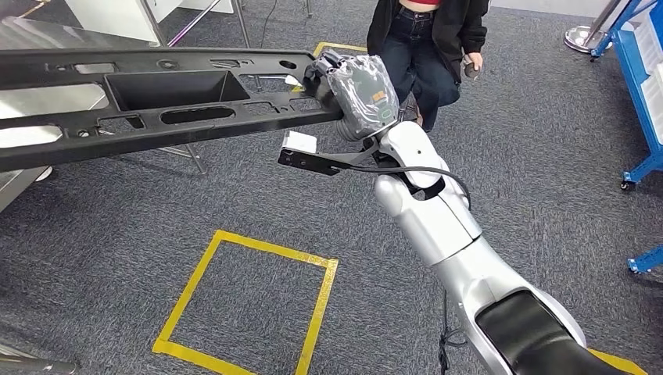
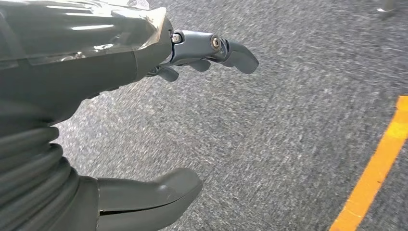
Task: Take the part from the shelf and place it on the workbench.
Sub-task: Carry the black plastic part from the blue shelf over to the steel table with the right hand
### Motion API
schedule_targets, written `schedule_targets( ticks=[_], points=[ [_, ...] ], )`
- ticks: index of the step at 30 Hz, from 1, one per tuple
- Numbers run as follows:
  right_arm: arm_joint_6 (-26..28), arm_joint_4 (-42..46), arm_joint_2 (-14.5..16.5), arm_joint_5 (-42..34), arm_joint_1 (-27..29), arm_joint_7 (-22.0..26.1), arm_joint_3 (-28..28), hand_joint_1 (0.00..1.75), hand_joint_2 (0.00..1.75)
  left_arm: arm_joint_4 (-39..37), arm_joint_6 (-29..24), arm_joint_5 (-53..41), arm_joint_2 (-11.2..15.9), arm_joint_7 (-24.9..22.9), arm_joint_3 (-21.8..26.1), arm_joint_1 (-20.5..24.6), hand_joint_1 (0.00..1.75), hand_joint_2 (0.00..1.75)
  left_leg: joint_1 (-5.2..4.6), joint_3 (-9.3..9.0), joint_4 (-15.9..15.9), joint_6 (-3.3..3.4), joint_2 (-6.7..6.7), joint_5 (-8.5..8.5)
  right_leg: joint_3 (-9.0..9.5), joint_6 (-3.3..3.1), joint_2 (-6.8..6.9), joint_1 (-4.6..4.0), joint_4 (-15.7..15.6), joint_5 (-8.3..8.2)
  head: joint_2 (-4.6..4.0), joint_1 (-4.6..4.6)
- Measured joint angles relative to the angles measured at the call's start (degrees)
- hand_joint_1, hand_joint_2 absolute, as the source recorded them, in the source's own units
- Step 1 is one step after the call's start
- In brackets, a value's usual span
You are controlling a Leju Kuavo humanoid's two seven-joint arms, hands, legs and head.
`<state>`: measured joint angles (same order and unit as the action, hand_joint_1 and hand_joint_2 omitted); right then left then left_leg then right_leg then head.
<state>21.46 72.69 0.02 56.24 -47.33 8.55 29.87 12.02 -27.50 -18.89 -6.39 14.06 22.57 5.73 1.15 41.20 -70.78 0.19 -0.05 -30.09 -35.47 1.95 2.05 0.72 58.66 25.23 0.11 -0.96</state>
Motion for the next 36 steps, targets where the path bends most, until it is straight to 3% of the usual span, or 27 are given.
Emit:
schedule_targets(
  ticks=[2,4,6,8,9,11,13,14,15,17,19,23,25,27,28,29,30,33,36],
  points=[
    [-0.05,-0.02,0.09,-0.78,-0.13,0.53,0.08,1.75,1.75,0.01,0.0,0.0,0.17,0.03,0.02,0.09,0.0,1.75,-0.99,-4.36,7.65,1.65,0.89,2.87,0.02,-0.02,0.55,-0.31,-0.01,0.02,0.0,-0.03],
    [-0.38,-0.02,0.2,-2.5,-0.21,1.41,0.13,1.75,1.75,0.03,-0.02,-0.02,0.37,0.12,0.05,0.16,0.0,1.75,-1.88,-6.41,11.59,2.78,1.41,3.64,-0.15,0.04,1.08,-0.28,-0.01,-0.03,0.0,-0.02],
    [-0.74,-0.01,0.39,-4.2,-0.16,2.11,0.16,1.75,1.75,0.03,-0.04,0.09,0.48,0.2,0.13,0.02,0.0,1.75,-2.18,-6.66,12.47,3.1,1.18,3.89,-0.22,0.34,1.48,-0.27,-0.11,-0.18,0.0,0.05],
    [-0.85,-0.01,0.53,-5.24,-0.2,2.54,0.1,1.75,1.75,0.02,-0.05,0.22,0.45,0.27,0.24,-0.07,0.0,1.75,-1.85,-7.3,13.72,3.1,1.05,4.64,-0.8,0.58,0.63,-0.3,0.98,0.53,0.0,0.04],
    [-0.86,-0.01,0.53,-5.64,-0.26,2.72,0.02,1.75,1.75,0.02,-0.05,0.23,0.38,0.33,0.28,0.0,0.0,1.75,-1.6,-7.58,14.31,3.08,0.99,4.99,-1.73,0.55,-0.16,-0.28,2.95,1.58,0.0,-0.02],
    [-0.88,-0.02,0.38,-6.34,-0.23,3.08,-0.12,1.75,1.75,0.02,-0.03,0.24,0.17,0.42,0.36,0.15,0.0,1.75,-1.31,-7.62,14.56,3.11,0.72,5.24,-4.89,0.57,-1.47,0.0,10.0,4.49,0.0,-0.09],
    [-0.93,-0.08,0.19,-6.92,0.04,3.33,-0.22,1.75,1.75,0.02,-0.01,0.28,-0.03,0.45,0.47,0.14,0.0,1.75,-1.11,-7.57,14.46,3.05,0.33,5.22,-7.36,1.18,-1.77,0.31,15.36,5.87,0.0,-0.11],
    [-0.97,-0.12,0.12,-7.13,0.13,3.44,-0.25,1.75,1.75,0.02,0.01,0.32,-0.09,0.48,0.57,0.12,0.0,1.75,-0.93,-7.58,14.34,2.93,0.12,5.15,-7.22,1.8,-1.77,0.56,14.98,5.28,0.0,-0.11],
    [-1.01,-0.15,0.08,-7.29,0.15,3.56,-0.27,1.75,1.75,0.02,0.02,0.37,-0.14,0.5,0.69,0.11,0.0,1.75,-0.7,-7.58,14.1,2.68,-0.07,5.0,-5.99,2.57,-1.77,0.86,12.29,3.89,0.0,-0.11],
    [-1.05,-0.19,0.03,-7.62,0.09,3.85,-0.27,1.75,1.75,0.02,0.07,0.51,-0.08,0.64,0.95,0.14,0.0,1.75,-0.42,-7.18,13.09,1.71,-0.42,4.38,-2.28,3.92,-1.97,1.45,4.6,1.08,0.0,-0.17],
    [-1.08,-0.25,0.09,-8.05,0.1,4.09,-0.3,1.75,1.75,0.01,0.06,0.71,0.03,0.84,1.2,0.14,0.0,1.75,-0.5,-6.32,11.96,0.85,-0.76,3.99,-0.6,3.59,-2.37,1.59,1.07,0.25,0.0,-0.06],
    [-1.2,-0.39,0.3,-8.39,0.08,4.24,-0.4,1.75,1.75,-0.05,-0.08,0.81,0.01,0.9,1.49,-0.17,0.0,1.75,-0.21,-5.41,10.7,0.27,-0.74,3.09,-0.77,1.47,-2.51,1.44,1.18,0.25,0.0,0.17],
    [-1.2,-0.39,0.49,-8.4,-0.06,4.37,-0.4,1.75,1.75,-0.07,-0.09,0.8,0.02,0.87,1.55,-0.16,0.0,1.75,-0.09,-3.34,5.87,-0.1,-0.4,0.03,-0.75,0.76,-2.42,1.43,1.07,0.15,0.0,0.28],
    [-1.21,-0.44,0.62,-8.42,-0.08,4.44,-0.39,1.75,1.75,-0.07,-0.08,0.76,0.02,0.86,1.57,-0.15,0.0,1.75,-0.09,0.04,-1.58,-0.28,-0.23,-3.3,-0.79,0.57,-2.3,1.15,1.07,0.16,0.0,0.34],
    [-1.22,-0.48,0.65,-8.42,-0.07,4.45,-0.39,1.75,1.75,-0.08,-0.08,0.74,0.01,0.83,1.58,-0.17,0.0,1.75,-0.1,1.21,-3.99,-0.17,-0.2,-3.88,-0.79,0.56,-2.26,0.96,1.08,0.17,0.0,0.33],
    [-1.23,-0.52,0.66,-8.42,-0.07,4.45,-0.38,1.75,1.75,-0.08,-0.08,0.69,-0.01,0.79,1.58,-0.18,0.0,1.75,-0.15,1.47,-4.44,0.09,-0.19,-3.38,-0.76,0.56,-2.25,0.76,1.08,0.17,0.0,0.34],
    [-1.25,-0.55,0.68,-8.42,-0.1,4.46,-0.38,1.75,1.75,-0.09,-0.08,0.63,-0.01,0.74,1.58,-0.18,0.0,1.75,-0.29,0.62,-2.62,0.53,-0.19,-1.87,-0.69,0.55,-2.26,0.55,1.08,0.17,0.0,0.33],
    [-1.26,-0.57,0.76,-8.42,-0.42,4.48,-0.39,1.75,1.75,-0.09,-0.08,0.42,0.1,0.68,1.58,-0.07,0.0,1.75,-1.21,-4.64,8.0,2.5,-0.14,3.15,-0.5,0.51,-2.29,0.17,0.97,0.2,0.0,0.28],
    [-1.26,-0.6,0.76,-8.44,-0.64,4.49,-0.4,1.75,1.75,-0.11,-0.09,0.31,0.16,0.58,1.59,-0.01,0.0,1.75,-1.99,-6.0,11.2,3.38,-0.11,3.46,-0.57,0.63,-2.1,0.18,0.57,0.12,0.0,0.28]
  ],
)
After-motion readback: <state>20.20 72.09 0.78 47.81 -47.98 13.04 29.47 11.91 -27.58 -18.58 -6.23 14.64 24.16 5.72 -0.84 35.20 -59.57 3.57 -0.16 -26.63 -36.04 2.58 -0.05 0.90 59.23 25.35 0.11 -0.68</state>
